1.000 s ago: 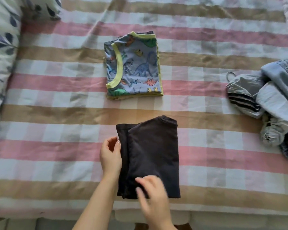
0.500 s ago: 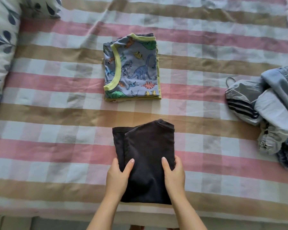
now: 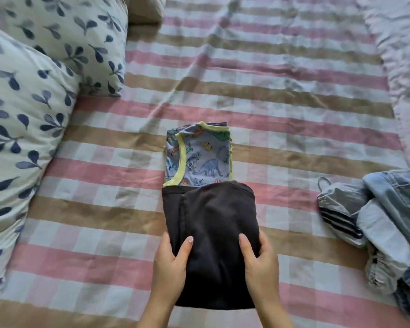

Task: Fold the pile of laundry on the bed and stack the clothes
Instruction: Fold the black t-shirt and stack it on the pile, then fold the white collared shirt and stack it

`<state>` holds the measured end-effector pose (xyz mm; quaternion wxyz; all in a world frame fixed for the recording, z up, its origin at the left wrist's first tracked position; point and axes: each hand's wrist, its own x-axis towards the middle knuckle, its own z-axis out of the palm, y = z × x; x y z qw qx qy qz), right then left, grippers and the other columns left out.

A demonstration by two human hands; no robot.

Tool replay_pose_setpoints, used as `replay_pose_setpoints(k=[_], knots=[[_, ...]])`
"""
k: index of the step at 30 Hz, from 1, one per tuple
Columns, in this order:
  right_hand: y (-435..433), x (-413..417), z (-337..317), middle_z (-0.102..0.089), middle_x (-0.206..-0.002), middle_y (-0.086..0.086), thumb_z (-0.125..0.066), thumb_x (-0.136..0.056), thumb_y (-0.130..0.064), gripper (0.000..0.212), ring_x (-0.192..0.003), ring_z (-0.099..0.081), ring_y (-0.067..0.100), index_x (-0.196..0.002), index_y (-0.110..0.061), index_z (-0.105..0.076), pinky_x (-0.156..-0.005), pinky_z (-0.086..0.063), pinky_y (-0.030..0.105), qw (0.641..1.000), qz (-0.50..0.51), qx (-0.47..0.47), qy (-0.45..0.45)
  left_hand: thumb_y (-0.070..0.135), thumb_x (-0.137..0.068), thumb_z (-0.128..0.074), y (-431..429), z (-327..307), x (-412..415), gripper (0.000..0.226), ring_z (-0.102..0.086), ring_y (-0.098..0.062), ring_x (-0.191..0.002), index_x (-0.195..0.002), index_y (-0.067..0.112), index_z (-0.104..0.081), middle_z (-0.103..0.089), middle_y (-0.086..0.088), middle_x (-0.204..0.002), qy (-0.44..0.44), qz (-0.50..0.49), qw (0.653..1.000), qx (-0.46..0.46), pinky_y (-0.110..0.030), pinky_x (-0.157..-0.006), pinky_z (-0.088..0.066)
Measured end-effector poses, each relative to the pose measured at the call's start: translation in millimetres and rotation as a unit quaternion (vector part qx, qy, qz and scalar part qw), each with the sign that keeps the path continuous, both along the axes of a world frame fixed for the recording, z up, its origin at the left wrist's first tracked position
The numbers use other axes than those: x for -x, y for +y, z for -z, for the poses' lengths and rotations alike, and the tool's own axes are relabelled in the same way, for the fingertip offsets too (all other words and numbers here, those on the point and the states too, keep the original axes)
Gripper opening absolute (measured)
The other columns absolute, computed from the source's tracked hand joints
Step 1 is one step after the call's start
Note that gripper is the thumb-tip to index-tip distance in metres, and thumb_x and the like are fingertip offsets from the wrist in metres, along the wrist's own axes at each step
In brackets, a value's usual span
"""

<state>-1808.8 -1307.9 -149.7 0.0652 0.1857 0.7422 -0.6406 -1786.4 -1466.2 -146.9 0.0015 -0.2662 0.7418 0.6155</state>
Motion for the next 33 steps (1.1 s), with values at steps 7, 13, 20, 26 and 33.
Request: replay_pose_setpoints(k=[7, 13, 20, 26, 33], knots=[[-33.2, 152.2, -5.4, -0.067, -0.094, -0.01, -0.056, -0.091, -0.017, 0.01, -0.088, -0.062, 0.002, -0.097, -0.024, -0.061, -0.075, -0.048, 0.013, 0.997, -0.02, -0.009, 0.075, 0.015, -0.09, -0.057, -42.0, -10.0, 155.1, 0.015, -0.057, 0.005, -0.092, -0.101, 0.025, -0.054, -0.061, 0.015, -0.098, 0.082, 0.035, 0.995, 0.053, -0.002, -0.073, -0.042], [-53.7, 231.0, 36.4, -0.066, -0.096, -0.006, -0.055, -0.092, -0.017, 0.01, -0.09, -0.062, 0.007, -0.101, -0.017, -0.06, -0.084, -0.051, 0.026, 0.998, -0.038, -0.009, 0.048, 0.016, -0.091, -0.057, -68.8, 33.5, 233.2, 0.01, -0.056, -0.008, -0.088, -0.1, 0.016, -0.052, -0.059, 0.007, -0.095, 0.051, 0.031, 0.997, 0.056, -0.007, -0.066, -0.043], [-52.3, 218.3, 77.8, -0.061, -0.115, 0.001, -0.054, -0.093, -0.028, 0.032, -0.107, -0.057, 0.017, -0.12, -0.012, -0.054, -0.091, -0.047, 0.032, 0.995, -0.039, -0.014, -0.089, 0.034, -0.086, -0.063, -83.4, 66.7, 217.0, 0.032, -0.057, -0.017, -0.102, -0.109, 0.017, -0.051, -0.06, 0.001, -0.11, -0.104, 0.044, 0.993, 0.022, -0.03, -0.084, -0.046], [-35.2, 169.2, 84.7, -0.067, -0.098, 0.001, -0.062, -0.087, -0.027, 0.024, -0.092, -0.065, 0.019, -0.107, -0.013, -0.058, -0.078, -0.055, 0.038, 0.989, -0.043, -0.015, -0.138, 0.018, -0.081, -0.071, -92.8, 59.0, 172.2, 0.031, -0.064, -0.017, -0.087, -0.106, 0.016, -0.054, -0.064, -0.006, -0.102, -0.133, 0.053, 0.99, -0.004, -0.029, -0.062, -0.056], [-29.8, 152.7, 91.7, -0.06, -0.074, 0.004, -0.061, -0.087, -0.032, 0.022, -0.066, -0.059, 0.026, -0.09, -0.01, -0.059, -0.068, -0.055, 0.042, 0.977, -0.061, -0.134, -0.155, 0.021, -0.085, -0.066, -83.5, 64.3, 157.2, 0.018, -0.064, -0.021, -0.059, -0.082, 0.009, -0.053, -0.063, -0.01, -0.082, -0.165, 0.013, 0.985, 0.044, -0.024, -0.044, -0.046]])
